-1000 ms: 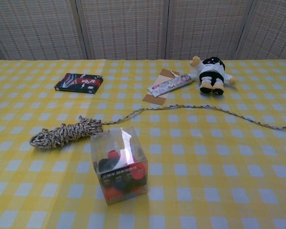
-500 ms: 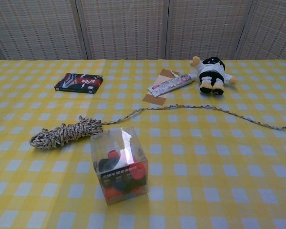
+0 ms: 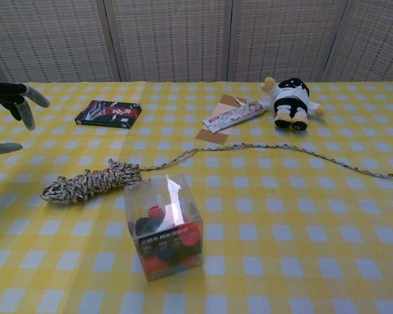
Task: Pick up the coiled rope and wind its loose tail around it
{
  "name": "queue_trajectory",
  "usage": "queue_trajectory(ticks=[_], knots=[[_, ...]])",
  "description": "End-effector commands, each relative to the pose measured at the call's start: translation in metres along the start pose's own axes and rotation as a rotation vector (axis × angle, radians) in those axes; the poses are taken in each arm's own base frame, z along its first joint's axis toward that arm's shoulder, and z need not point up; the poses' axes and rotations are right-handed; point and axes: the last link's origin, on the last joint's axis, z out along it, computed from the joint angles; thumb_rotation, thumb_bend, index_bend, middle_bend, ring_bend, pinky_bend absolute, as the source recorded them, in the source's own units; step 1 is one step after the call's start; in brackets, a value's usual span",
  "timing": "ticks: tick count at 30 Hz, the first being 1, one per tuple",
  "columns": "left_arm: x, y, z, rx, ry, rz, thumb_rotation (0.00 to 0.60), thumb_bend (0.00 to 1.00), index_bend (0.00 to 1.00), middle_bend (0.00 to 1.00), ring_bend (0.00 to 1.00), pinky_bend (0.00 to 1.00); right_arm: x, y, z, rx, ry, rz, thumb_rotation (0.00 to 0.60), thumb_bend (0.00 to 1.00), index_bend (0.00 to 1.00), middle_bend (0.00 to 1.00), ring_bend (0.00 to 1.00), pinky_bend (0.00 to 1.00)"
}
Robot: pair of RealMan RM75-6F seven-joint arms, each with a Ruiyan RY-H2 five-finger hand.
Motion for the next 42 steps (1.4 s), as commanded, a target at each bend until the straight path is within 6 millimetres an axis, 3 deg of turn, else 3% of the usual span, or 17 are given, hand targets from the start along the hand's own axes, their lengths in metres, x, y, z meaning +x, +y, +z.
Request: queue_trajectory(ticks=[1,10,27,34,42], knots=[[-0.009,0.009,0.01,-0.035,-0.03,0.027,0.6,0.24,0.19,0.36,0.29,0.19,-0.001,0.0,0.001,-0.005,-0.004,-0.002,0.6,0.38,0.36,0.27,0.16,0.29],[-0.032,0.037,0.026,-0.118,-0.089,0.072,0.6,0.23,0.12,0.3,0.25,0.17,-0.004,0.0,0.005,-0.011,-0.019,-0.007,0.6,0.38,0.36,0.27,0.16,0.29],[-0.044,0.072,0.038,-0.2,-0.137,0.113,0.6,0.22,0.07,0.25,0.2,0.14,-0.004,0.008,0.004,-0.041,-0.025,-0.004,0.6,0.38,0.36,0.27,0.16,0.29],[-0.054,0.079,0.04,-0.199,-0.157,0.132,0.6,0.21,0.06,0.25,0.2,0.14,-0.005,0.01,0.003,-0.051,-0.027,-0.002,0.6,0.38,0.36,0.27,0.16,0.29],[-0.061,0.066,0.045,-0.128,-0.145,0.223,0.6,0.21,0.07,0.25,0.2,0.14,-0.003,0.01,0.003,-0.05,-0.021,0.001,0.6,0.38,0.36,0.27,0.16,0.29]])
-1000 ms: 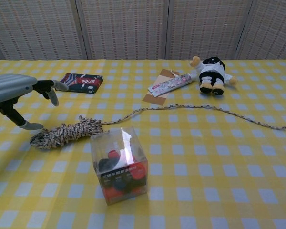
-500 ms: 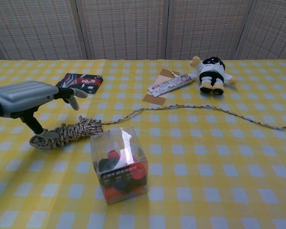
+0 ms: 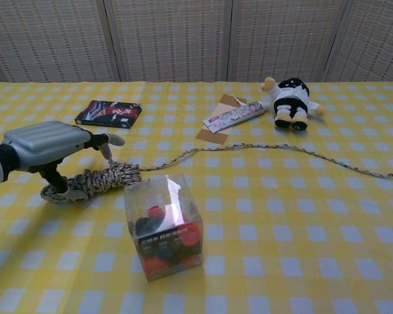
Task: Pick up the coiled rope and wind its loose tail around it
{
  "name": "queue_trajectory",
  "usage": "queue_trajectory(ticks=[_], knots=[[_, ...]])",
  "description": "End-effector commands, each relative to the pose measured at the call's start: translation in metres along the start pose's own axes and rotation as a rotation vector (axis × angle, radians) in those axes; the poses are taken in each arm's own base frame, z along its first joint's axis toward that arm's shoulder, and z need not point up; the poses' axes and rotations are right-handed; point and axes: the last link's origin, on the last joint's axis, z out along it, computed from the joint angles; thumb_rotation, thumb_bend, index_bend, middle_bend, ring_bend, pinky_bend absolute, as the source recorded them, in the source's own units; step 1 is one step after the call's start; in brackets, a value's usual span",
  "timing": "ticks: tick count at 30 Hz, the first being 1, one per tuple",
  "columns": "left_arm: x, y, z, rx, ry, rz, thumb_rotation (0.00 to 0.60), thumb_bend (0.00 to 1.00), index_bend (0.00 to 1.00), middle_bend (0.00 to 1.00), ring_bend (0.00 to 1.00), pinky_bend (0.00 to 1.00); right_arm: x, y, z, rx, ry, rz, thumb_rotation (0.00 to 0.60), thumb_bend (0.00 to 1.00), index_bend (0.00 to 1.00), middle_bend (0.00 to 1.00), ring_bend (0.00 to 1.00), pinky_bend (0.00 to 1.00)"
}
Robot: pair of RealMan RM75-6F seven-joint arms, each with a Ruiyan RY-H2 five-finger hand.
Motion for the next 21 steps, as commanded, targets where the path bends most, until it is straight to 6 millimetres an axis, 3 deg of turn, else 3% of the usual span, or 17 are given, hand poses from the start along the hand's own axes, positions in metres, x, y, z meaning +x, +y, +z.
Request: queue_trajectory(ticks=[1,7,11,14,21], knots=[[-0.004,-0.008,0.001,0.046,0.004,0.043,0.6,0.21,0.08,0.25,0.2,0.14,0.0,0.0,0.0,0.0,0.001,0.0,0.6,0.38,0.36,0.27,0.16,0.29],[-0.006,-0.023,0.002,0.114,0.005,0.046,0.6,0.21,0.15,0.25,0.2,0.14,0.0,-0.001,-0.001,0.0,0.002,0.002,0.6,0.38,0.36,0.27,0.16,0.29],[-0.005,-0.028,0.001,0.13,0.007,0.039,0.6,0.21,0.26,0.25,0.2,0.14,0.001,-0.001,-0.001,0.0,0.005,0.004,0.6,0.38,0.36,0.27,0.16,0.29],[-0.006,-0.03,0.001,0.132,-0.005,0.052,0.6,0.21,0.34,0.26,0.2,0.14,0.001,-0.001,-0.002,-0.001,0.005,0.005,0.6,0.38,0.36,0.27,0.16,0.29],[-0.01,-0.029,0.003,0.131,-0.021,0.044,0.6,0.21,0.42,0.29,0.21,0.14,0.002,0.001,-0.003,-0.007,0.01,0.009,0.6,0.38,0.36,0.27,0.16,0.29]])
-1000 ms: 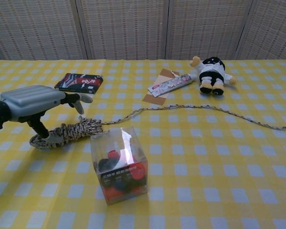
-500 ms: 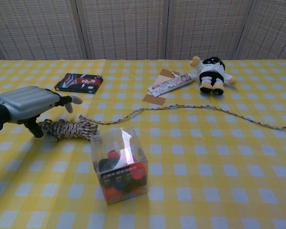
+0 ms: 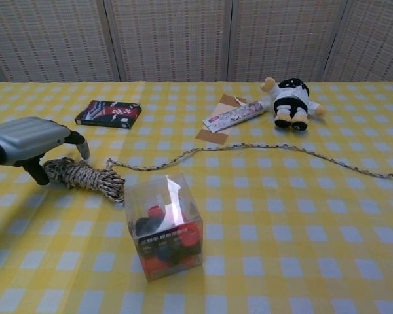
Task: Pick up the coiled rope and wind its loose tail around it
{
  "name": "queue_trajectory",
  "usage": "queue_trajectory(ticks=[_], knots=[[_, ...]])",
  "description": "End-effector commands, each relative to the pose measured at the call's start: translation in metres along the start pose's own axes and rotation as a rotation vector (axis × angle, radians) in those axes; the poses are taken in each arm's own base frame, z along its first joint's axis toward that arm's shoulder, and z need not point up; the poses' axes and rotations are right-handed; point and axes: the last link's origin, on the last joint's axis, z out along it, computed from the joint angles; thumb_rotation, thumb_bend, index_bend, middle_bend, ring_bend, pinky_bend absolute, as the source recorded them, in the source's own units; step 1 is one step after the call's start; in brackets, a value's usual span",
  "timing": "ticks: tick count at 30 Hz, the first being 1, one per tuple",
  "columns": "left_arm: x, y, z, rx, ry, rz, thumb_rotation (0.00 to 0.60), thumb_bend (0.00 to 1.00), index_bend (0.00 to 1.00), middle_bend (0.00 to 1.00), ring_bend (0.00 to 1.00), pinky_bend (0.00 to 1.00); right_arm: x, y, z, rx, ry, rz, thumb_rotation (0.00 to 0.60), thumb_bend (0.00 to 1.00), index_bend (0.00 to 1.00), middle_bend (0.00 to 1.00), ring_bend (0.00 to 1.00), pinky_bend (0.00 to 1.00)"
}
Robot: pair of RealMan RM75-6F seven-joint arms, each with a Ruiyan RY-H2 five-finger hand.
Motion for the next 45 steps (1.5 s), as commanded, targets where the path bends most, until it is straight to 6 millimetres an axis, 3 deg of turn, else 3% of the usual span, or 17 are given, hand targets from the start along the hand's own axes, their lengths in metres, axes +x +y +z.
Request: queue_trajectory(ticks=[1,11,33,40,45], knots=[[-0.002,0.001,0.001,-0.004,-0.004,-0.006,0.6,0.21,0.43,0.3,0.21,0.14,0.001,0.001,0.0,-0.002,0.002,0.001,0.6,0.38,0.36,0.27,0.16,0.29],[-0.006,0.005,0.007,-0.013,0.01,-0.033,0.6,0.21,0.53,0.39,0.28,0.14,0.002,0.003,-0.002,-0.012,0.004,0.007,0.6,0.38,0.36,0.27,0.16,0.29],[-0.009,-0.006,0.013,0.01,0.038,-0.104,0.6,0.25,0.7,0.65,0.43,0.14,0.004,0.002,-0.003,-0.014,0.009,0.012,0.6,0.38,0.36,0.27,0.16,0.29],[0.003,-0.018,0.011,0.031,0.08,-0.182,0.6,0.25,0.73,0.69,0.46,0.15,0.004,0.0,-0.004,-0.009,0.007,0.013,0.6,0.39,0.36,0.27,0.16,0.29],[0.024,-0.031,0.008,0.063,0.142,-0.294,0.6,0.25,0.74,0.7,0.47,0.15,0.003,-0.009,-0.001,0.022,-0.014,0.007,0.6,0.38,0.36,0.27,0.16,0.29]])
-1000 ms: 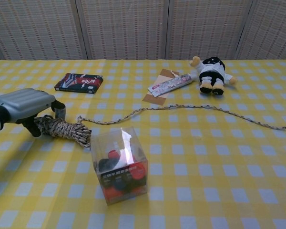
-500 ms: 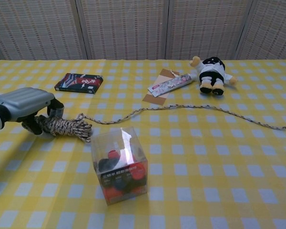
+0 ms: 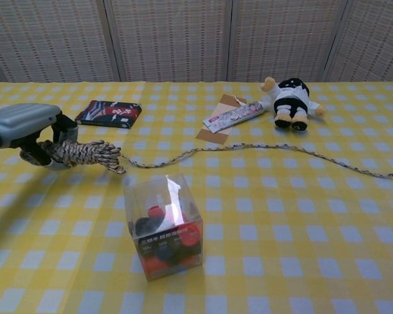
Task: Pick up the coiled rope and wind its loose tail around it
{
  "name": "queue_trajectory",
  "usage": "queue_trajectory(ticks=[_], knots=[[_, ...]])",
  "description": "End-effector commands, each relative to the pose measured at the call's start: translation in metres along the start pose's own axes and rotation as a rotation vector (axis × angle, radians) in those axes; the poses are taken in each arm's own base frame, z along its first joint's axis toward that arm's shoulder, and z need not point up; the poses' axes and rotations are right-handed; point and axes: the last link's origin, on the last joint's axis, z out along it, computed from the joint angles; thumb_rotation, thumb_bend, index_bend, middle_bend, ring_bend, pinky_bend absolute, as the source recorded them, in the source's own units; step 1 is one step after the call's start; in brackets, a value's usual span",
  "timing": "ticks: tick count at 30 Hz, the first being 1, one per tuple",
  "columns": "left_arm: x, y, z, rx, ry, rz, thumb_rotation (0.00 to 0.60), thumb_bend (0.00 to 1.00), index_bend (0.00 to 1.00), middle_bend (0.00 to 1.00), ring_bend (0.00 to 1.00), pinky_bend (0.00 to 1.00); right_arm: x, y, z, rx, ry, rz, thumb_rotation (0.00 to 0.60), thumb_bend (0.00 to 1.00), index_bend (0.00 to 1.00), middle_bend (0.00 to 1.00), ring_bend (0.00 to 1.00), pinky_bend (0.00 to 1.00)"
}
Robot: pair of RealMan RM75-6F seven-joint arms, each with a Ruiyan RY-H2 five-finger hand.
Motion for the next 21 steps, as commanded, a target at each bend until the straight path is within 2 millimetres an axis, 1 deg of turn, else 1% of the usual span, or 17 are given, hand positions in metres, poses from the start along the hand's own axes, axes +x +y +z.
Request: queue_trajectory(ticks=[1,3,5,6,9,13,15,21], knots=[[0.019,-0.006,-0.001,0.021,0.049,-0.086,0.6,0.25,0.74,0.7,0.48,0.16,-0.001,-0.006,0.003,0.022,-0.015,-0.011,0.6,0.38,0.36,0.27,0.16,0.29],[0.024,-0.007,-0.002,0.023,0.061,-0.105,0.596,0.25,0.74,0.7,0.49,0.17,-0.002,-0.008,0.004,0.03,-0.021,-0.014,0.6,0.38,0.36,0.27,0.16,0.29],[0.035,-0.009,-0.004,0.029,0.096,-0.137,0.579,0.25,0.74,0.71,0.5,0.17,-0.005,-0.015,0.007,0.056,-0.043,-0.019,0.6,0.39,0.36,0.27,0.16,0.29],[0.043,-0.011,-0.005,0.032,0.126,-0.149,0.574,0.25,0.74,0.71,0.5,0.18,-0.008,-0.025,0.011,0.09,-0.077,-0.006,0.6,0.39,0.36,0.27,0.16,0.29],[0.056,-0.011,-0.01,0.033,0.15,-0.16,0.57,0.26,0.74,0.71,0.5,0.18,-0.014,-0.045,0.024,0.162,-0.132,-0.021,0.6,0.41,0.36,0.28,0.16,0.29],[0.066,-0.009,-0.015,0.031,0.161,-0.17,0.565,0.27,0.75,0.72,0.51,0.18,-0.023,-0.07,0.038,0.241,-0.185,-0.05,0.6,0.43,0.36,0.28,0.16,0.29],[0.071,-0.007,-0.017,0.029,0.171,-0.173,0.565,0.28,0.75,0.72,0.51,0.18,-0.03,-0.087,0.047,0.291,-0.217,-0.068,0.6,0.44,0.36,0.28,0.16,0.29],[0.079,0.0,-0.021,0.022,0.182,-0.172,0.567,0.29,0.75,0.72,0.51,0.18,-0.054,-0.125,0.069,0.378,-0.282,-0.096,0.6,0.44,0.36,0.28,0.16,0.29]])
